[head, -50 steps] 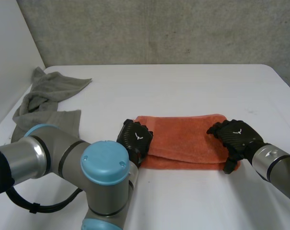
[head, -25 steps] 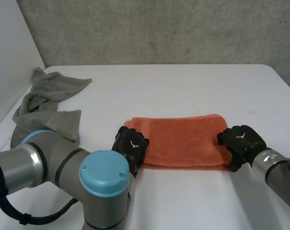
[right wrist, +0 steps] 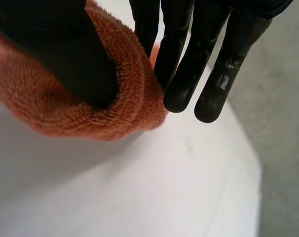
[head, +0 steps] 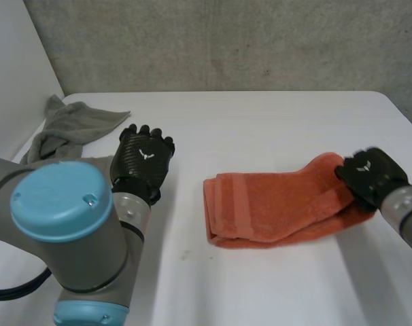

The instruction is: Fold the laundry.

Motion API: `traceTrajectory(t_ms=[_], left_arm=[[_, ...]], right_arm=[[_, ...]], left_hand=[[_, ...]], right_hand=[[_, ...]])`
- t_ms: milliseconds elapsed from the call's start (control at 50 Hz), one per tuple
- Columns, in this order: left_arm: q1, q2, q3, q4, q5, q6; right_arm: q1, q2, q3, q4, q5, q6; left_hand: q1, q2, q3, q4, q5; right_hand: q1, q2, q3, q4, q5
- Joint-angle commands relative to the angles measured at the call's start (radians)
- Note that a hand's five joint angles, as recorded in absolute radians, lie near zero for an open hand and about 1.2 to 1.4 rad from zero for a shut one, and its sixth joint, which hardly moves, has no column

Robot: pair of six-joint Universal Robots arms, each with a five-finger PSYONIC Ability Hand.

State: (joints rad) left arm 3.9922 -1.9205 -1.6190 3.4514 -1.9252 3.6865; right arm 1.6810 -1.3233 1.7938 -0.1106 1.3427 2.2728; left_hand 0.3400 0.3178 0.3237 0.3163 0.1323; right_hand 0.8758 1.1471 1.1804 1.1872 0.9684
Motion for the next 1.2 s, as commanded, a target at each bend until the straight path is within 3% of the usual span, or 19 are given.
traceTrajectory(t_ms=[20,80,180,200,240,260,320,380,400,480,560,660,860,1020,1200], left_arm=[[0.019,0.003,0.004,-0.002,0.035,-0.049],[0.021,0.001,0.008,-0.002,0.035,-0.051],[0.024,0.0,0.018,0.003,0.038,-0.054],[0.025,0.0,0.024,0.006,0.04,-0.059],[0.028,-0.002,0.033,0.008,0.041,-0.063],[0.03,-0.003,0.045,0.008,0.043,-0.071],[0.03,-0.012,0.068,0.009,0.048,-0.092],[0.025,-0.023,0.105,0.009,0.072,-0.135],[0.022,-0.028,0.114,0.009,0.086,-0.149],[0.015,-0.055,0.165,0.009,0.21,-0.252],[-0.001,-0.098,0.206,0.0,0.314,-0.357],[-0.025,-0.182,0.266,-0.029,0.379,-0.451],[-0.033,-0.357,0.373,-0.198,0.384,-0.454],[-0.025,-0.397,0.373,-0.287,0.358,-0.37],[-0.036,-0.39,0.378,-0.293,0.29,-0.261]], right_arm=[[0.325,0.047,-0.184,0.002,0.076,-0.07],[0.426,0.102,-0.214,0.003,0.059,-0.093],[0.583,0.215,-0.218,0.003,-0.081,-0.151],[0.586,0.229,-0.221,0.002,-0.092,-0.151],[0.582,0.246,-0.234,0.009,-0.085,-0.141],[0.58,0.246,-0.235,0.009,-0.053,-0.122],[0.579,0.23,-0.24,0.011,-0.011,-0.049],[0.536,0.178,-0.241,0.014,0.0,0.152],[0.476,0.132,-0.234,0.015,-0.008,0.28],[0.328,0.04,-0.218,0.019,-0.04,0.608],[0.257,0.012,-0.226,0.066,-0.097,0.804],[0.217,0.044,-0.248,0.134,-0.109,0.797],[0.224,0.257,-0.309,0.166,-0.059,0.654],[0.224,0.349,-0.338,0.166,-0.054,0.596],[0.223,0.334,-0.338,0.164,-0.008,0.516]], left_hand=[[-0.021,0.001,-0.004,0.003,0.012],[-0.024,-0.002,-0.007,0.0,0.009],[-0.038,-0.016,-0.022,-0.015,-0.005],[-0.044,-0.022,-0.028,-0.021,-0.011],[-0.047,-0.025,-0.031,-0.024,-0.014],[-0.059,-0.037,-0.043,-0.035,-0.026],[-0.065,-0.043,-0.049,-0.041,-0.032],[-0.065,-0.043,-0.049,-0.041,-0.032],[-0.065,-0.043,-0.049,-0.041,-0.032],[-0.024,-0.002,-0.008,0.0,0.009],[0.032,0.054,0.048,0.055,0.065],[0.05,0.072,0.066,0.073,0.083],[0.035,0.057,0.051,0.059,0.068],[0.026,0.048,0.043,0.05,0.059],[0.006,0.028,0.022,0.029,0.039]], right_hand=[[0.521,0.249,0.216,0.209,0.253],[0.521,0.249,0.216,0.209,0.253],[0.521,0.249,0.216,0.209,0.253],[0.394,0.122,0.089,0.082,0.127],[-0.172,-0.443,-0.476,-0.483,-0.439],[-0.701,-0.973,-1.006,-1.013,-0.968],[-0.701,-0.973,-1.006,-1.013,-0.968],[-0.701,-0.973,-1.006,-1.013,-0.968],[-0.701,-0.973,-1.006,-1.013,-0.968],[-0.701,-0.973,-1.006,-1.013,-0.968],[-0.701,-0.973,-1.006,-1.013,-0.968],[-0.701,-0.973,-1.006,-1.013,-0.968],[-0.701,-0.973,-1.006,-1.013,-0.968],[-0.701,-0.973,-1.006,-1.013,-0.968],[-0.701,-0.973,-1.006,-1.013,-0.968]])
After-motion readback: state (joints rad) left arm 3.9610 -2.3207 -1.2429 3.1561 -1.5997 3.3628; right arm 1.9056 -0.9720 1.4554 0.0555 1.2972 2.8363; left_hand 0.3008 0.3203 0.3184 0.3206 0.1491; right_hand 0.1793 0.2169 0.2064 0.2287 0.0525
